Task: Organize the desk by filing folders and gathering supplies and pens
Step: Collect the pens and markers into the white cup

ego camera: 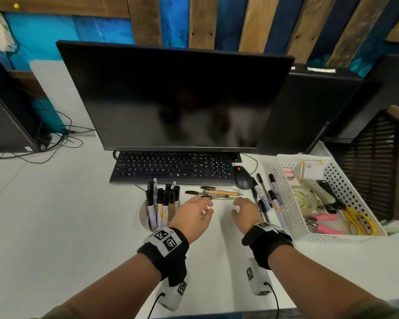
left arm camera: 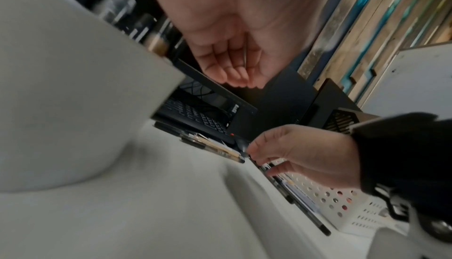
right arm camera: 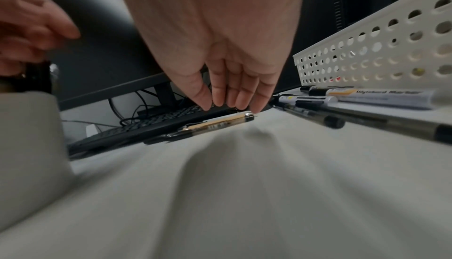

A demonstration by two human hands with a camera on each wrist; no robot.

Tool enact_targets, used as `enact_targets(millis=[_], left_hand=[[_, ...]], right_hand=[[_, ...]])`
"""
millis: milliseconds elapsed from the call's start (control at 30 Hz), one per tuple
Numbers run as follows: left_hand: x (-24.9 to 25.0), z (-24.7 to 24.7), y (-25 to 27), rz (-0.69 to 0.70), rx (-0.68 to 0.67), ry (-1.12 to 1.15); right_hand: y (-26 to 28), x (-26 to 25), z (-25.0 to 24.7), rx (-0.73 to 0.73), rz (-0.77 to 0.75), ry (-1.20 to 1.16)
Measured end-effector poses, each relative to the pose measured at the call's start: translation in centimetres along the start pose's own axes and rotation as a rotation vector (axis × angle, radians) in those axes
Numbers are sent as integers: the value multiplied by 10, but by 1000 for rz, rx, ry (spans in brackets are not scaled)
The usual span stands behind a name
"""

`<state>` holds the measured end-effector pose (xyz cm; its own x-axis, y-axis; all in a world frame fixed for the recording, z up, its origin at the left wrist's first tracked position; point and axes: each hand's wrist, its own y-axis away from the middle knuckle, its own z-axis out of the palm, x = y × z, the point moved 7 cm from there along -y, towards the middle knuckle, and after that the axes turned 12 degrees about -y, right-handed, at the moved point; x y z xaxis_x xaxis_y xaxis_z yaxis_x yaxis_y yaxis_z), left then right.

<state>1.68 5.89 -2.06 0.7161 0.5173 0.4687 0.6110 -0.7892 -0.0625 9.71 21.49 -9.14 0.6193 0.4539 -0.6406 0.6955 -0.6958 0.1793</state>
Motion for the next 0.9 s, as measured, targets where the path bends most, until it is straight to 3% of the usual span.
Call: enact_targets(millis=[167,467,733,900], left_hand=[[4,43,-15,-98,-161,-78],[-19,70,-41,-378,-204,-120],[-33,79,-50,-493,-287,-239],[-38,82,-54,-553,-290,-223]], right_hand=[[-25,-4,-5,-104,-106,146],[-57,-13,10,-258,-213,243],[-77,-22,14,-280,-253,334],[-82,-22,23,-381,-238,399]])
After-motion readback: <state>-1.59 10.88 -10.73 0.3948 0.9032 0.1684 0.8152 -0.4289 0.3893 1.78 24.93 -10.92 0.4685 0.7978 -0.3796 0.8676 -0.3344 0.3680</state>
